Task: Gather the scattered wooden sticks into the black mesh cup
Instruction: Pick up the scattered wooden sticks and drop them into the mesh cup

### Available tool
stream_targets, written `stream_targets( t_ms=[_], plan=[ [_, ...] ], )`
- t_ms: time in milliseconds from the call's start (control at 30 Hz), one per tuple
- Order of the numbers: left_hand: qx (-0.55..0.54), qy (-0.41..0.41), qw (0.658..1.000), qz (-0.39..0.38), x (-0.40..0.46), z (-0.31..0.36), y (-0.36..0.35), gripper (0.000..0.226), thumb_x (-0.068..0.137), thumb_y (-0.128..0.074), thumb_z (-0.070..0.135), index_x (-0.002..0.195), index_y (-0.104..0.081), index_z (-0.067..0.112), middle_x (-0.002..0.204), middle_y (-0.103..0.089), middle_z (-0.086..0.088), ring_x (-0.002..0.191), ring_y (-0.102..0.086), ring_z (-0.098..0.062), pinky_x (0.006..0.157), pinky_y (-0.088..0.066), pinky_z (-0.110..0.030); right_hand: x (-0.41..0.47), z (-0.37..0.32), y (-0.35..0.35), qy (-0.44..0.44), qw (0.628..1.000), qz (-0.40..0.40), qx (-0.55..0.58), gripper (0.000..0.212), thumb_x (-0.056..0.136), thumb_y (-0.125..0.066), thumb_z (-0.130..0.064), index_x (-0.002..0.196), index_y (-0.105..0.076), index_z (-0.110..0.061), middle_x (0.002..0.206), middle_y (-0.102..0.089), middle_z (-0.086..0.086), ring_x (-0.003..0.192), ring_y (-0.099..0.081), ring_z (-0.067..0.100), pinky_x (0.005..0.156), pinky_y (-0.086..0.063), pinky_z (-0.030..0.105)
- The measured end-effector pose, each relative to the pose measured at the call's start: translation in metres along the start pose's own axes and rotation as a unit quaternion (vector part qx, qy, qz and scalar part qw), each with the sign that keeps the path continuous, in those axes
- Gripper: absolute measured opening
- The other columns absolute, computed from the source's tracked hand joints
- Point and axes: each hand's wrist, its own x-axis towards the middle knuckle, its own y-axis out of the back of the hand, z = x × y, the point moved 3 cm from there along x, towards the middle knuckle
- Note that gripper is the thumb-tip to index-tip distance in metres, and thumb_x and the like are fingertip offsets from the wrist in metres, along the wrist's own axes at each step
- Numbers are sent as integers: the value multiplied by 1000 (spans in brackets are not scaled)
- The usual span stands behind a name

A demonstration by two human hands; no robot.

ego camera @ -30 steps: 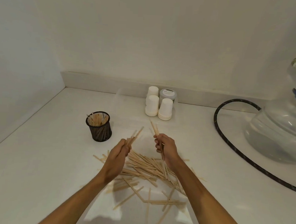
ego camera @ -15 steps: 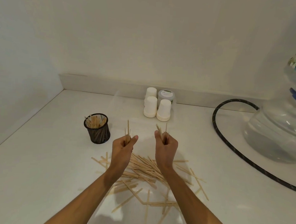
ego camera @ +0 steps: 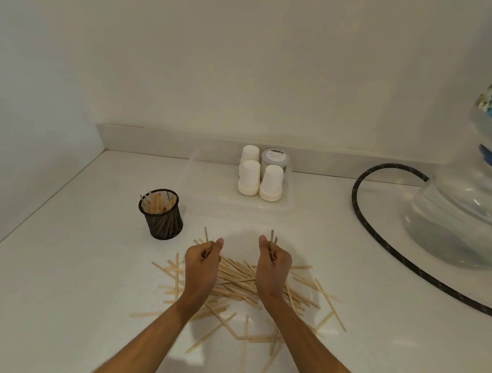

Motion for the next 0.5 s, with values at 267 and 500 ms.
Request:
stream_targets(
  t_ms=[267,500],
  plan=[
    [9,37,999,1,-6,-14,1,52,93,-62,11,52,-31,11,50,-30,-10,49,-28,-20,52,-34,-30,-11,13,0,-14,999,-9,-42,53,96,-60,-14,56,-24,-16,53,-19,1,51,-20,13,51,-23,32],
    [-4,-4,1000,3,-7,-12,-1,53,96,-59,16,54,-30,-1,50,-32,-10,47,-30,-13,48,-32,-22,-12,12,2,-1,1000,-14,-13,47,100,-52,-29,59,-39,-11,50,-35,5,48,-33,18,46,-29,34]
  ],
)
